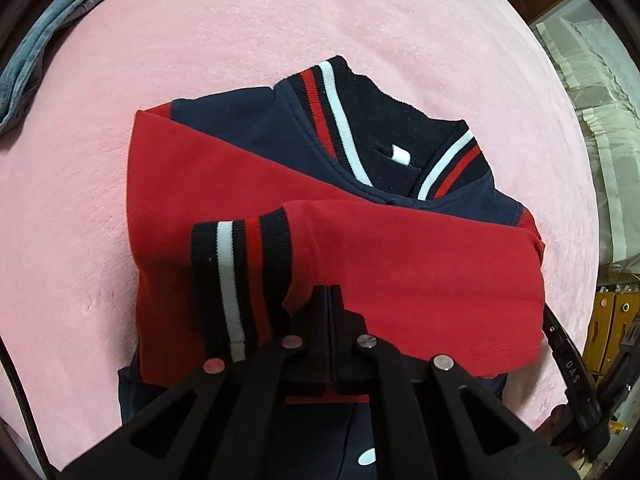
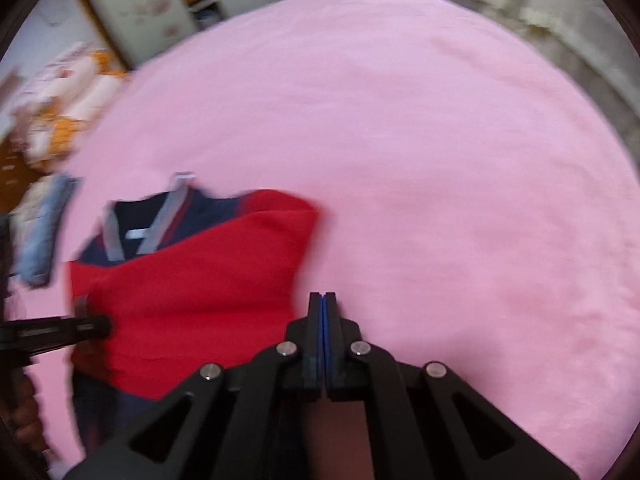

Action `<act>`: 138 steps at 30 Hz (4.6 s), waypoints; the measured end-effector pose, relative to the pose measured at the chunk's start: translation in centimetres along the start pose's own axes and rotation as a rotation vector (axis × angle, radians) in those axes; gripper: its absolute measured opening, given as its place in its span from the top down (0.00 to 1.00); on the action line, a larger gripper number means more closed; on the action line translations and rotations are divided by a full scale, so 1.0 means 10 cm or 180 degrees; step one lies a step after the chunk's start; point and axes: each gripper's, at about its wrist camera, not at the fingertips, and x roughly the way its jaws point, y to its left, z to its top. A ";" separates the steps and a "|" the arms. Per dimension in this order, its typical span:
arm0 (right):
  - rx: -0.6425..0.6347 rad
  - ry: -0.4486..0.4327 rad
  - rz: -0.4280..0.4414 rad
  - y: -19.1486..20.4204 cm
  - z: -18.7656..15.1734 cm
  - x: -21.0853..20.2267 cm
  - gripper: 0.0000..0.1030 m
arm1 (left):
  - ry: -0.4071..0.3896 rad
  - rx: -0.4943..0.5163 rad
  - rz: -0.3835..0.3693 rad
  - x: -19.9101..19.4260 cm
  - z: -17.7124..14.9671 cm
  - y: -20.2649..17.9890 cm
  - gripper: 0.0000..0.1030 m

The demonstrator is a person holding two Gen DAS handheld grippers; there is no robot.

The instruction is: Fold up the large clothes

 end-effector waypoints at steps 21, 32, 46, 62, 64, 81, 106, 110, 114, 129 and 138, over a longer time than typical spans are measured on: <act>0.0429 0.0058 0.0689 -0.07 -0.56 -1.08 0.60 | -0.0533 0.0409 0.0615 -1.19 -0.69 0.28 0.28; 0.0484 0.0535 0.0705 0.01 -1.20 -1.37 0.60 | -0.0137 0.0204 0.0658 -1.45 -1.39 0.74 0.24; 0.1020 0.1262 0.0427 -0.10 -2.06 -1.03 0.60 | 0.0748 -0.0135 0.0628 -0.87 -2.08 1.34 0.24; 0.1235 0.1506 0.0376 -0.27 -2.24 -0.79 0.59 | 0.1061 -0.0422 0.0151 -0.50 -2.05 1.69 0.30; 0.1260 0.1522 0.0389 -0.29 -2.24 -0.79 0.59 | 0.1075 -0.0448 0.0106 -0.49 -2.07 1.70 0.38; 0.1218 0.1301 0.1366 0.02 -1.86 -1.16 0.91 | 0.0685 -0.0777 -0.0704 -1.30 -1.82 1.31 0.91; 0.1610 -0.0449 0.1702 -0.16 0.33 -0.86 1.00 | -0.0464 -0.1314 -0.1029 -1.15 0.50 1.15 0.92; 0.1525 -0.0292 0.1345 -0.09 0.49 -0.62 0.99 | -0.0412 -0.1132 -0.0691 -1.06 0.67 1.07 0.74; 0.1194 0.0103 0.1128 0.02 0.52 -0.41 0.97 | -0.0397 -0.1114 -0.0346 -1.07 0.69 1.12 0.24; 0.0665 0.0762 0.1032 0.38 0.58 0.35 0.79 | 0.0024 -0.1273 -0.0130 -0.71 0.40 1.36 0.23; 0.0746 0.0347 0.0880 0.26 0.55 0.05 0.93 | -0.0229 -0.0560 -0.0064 -0.85 0.45 0.85 0.23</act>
